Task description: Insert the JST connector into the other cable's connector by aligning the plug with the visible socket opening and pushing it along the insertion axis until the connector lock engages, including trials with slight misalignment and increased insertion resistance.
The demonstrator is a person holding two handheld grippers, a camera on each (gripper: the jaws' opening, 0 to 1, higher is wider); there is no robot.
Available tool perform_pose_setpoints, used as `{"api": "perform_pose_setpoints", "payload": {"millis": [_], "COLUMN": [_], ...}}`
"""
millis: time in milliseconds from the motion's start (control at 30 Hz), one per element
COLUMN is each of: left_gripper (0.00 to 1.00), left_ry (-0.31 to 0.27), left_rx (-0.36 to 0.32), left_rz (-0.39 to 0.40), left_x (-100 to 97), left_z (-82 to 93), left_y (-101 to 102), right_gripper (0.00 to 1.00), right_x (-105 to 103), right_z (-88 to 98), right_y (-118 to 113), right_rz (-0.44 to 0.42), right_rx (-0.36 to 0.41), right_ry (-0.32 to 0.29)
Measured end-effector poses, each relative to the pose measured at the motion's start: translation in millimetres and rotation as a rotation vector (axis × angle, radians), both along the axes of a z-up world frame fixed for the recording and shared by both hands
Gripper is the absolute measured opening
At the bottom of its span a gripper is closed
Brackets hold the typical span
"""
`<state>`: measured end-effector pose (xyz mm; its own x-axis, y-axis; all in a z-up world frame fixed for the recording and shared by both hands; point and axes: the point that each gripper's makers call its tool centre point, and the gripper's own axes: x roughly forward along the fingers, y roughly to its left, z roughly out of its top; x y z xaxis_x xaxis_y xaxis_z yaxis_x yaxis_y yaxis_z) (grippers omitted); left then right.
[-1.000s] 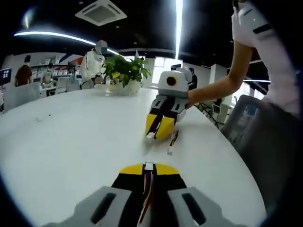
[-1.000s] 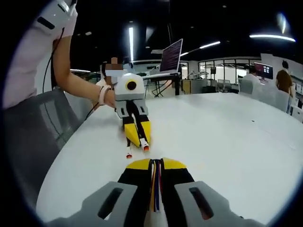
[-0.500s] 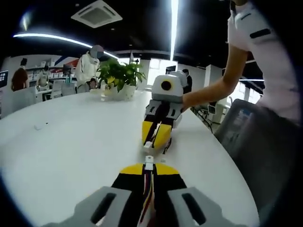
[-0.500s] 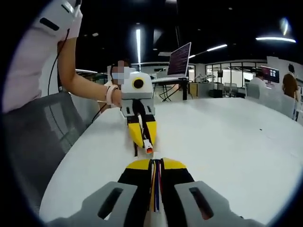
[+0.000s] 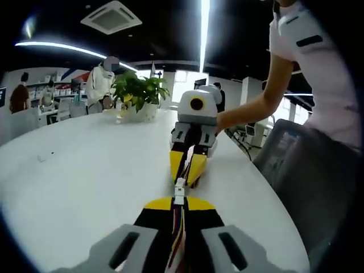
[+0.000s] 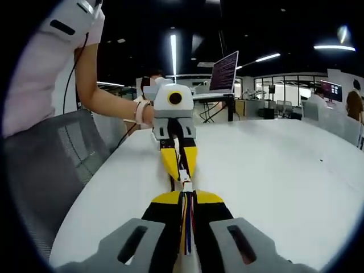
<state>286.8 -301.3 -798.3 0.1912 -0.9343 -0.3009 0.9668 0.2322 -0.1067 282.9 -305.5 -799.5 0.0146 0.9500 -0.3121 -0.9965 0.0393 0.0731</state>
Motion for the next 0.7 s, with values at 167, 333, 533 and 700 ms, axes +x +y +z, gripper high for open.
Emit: {"api": "perform_pose_setpoints", "payload": {"millis": [167, 333, 533, 700], "left_gripper": [0.0, 0.0, 0.0, 0.0], "left_ry": [-0.001, -0.005, -0.012, -0.02], "left_rx": [0.012, 0.017, 0.024, 0.027], "left_rz": [-0.006, -0.014, -0.029, -0.059], "left_x": [-1.9, -4.7, -3.1, -5.6], "left_z": [-1.2, -0.5, -3.2, -0.9], "left_y": [-0.4, -1.5, 0.8, 2.0], "right_gripper": [0.04, 0.04, 0.03, 0.03], "right_x": [2.3, 3.3, 3.0, 0.2], "right_z": [-3.3, -7.1, -11.0, -9.7], "right_y": [-1.1, -0.6, -1.2, -1.6], "right_rz": [0.008, 0.02, 0.053, 0.085], "right_rx": [-0.005, -0.011, -0.022, -0.015], "right_ry": [0.0, 0.009, 0.002, -0.002]}}
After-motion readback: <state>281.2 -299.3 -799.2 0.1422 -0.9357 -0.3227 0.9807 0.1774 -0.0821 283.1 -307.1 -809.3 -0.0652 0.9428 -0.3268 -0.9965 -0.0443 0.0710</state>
